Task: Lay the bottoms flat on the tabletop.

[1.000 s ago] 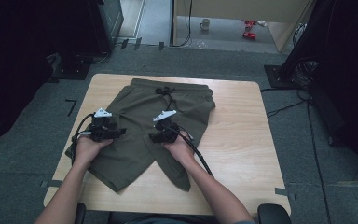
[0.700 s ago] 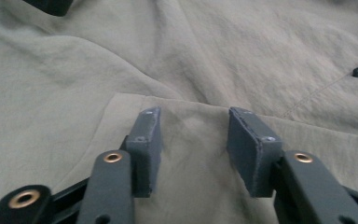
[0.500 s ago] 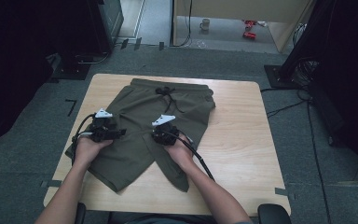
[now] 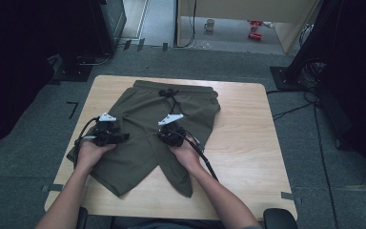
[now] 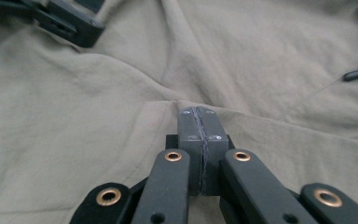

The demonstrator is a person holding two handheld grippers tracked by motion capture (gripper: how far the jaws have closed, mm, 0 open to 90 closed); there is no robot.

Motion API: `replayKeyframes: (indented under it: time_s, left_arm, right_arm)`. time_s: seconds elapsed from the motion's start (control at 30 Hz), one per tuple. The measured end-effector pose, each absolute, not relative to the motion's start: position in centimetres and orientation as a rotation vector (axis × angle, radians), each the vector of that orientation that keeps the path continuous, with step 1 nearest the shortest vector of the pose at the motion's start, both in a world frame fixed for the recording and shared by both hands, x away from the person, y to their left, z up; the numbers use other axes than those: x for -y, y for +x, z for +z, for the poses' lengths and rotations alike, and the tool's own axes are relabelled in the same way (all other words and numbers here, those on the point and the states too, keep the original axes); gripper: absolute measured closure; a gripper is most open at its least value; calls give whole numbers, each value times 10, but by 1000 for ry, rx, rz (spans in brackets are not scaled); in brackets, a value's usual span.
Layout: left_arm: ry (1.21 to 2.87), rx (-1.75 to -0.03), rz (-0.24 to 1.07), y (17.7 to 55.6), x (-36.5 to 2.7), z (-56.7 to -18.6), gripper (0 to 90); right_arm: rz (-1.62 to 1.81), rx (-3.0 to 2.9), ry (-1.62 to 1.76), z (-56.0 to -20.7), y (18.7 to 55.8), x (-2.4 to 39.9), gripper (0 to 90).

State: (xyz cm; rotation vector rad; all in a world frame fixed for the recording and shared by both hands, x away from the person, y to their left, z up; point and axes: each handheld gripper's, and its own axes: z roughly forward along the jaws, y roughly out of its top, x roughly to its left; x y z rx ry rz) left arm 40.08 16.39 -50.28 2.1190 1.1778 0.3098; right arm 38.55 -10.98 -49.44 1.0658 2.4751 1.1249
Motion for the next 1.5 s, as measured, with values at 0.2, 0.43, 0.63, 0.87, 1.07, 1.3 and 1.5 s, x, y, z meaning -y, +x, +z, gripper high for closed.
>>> replayKeyframes:
  time_s: [0.2,0.43,0.63,0.87,1.07,1.3,1.5]
  left_arm:
    - [2124,-1178,314,400,-163,-503,394]
    - [2098,-1157,331,400,-158,-496,411]
    - [2084,-1131,343,403,-150,-492,417]
    - [2100,-1113,339,407,-142,-493,420]
    - [2110,-1101,333,408,-138,-493,422]
    - [2110,-1114,323,408,-140,-493,422]
    - [2118,-1119,319,407,-141,-494,421]
  right_arm:
    - [1154,-2456,1041,-472,375,125,900]
    - [1173,-2440,1062,-462,363,149,900]
    - [1194,-2403,1100,-457,352,172,900]
    - [1206,-2347,1165,-454,337,207,900]
    - [1168,-2311,1220,-457,326,237,900]
    - [1116,-2297,1276,-465,318,270,900]
    - [1077,-2289,1326,-472,306,295,900]
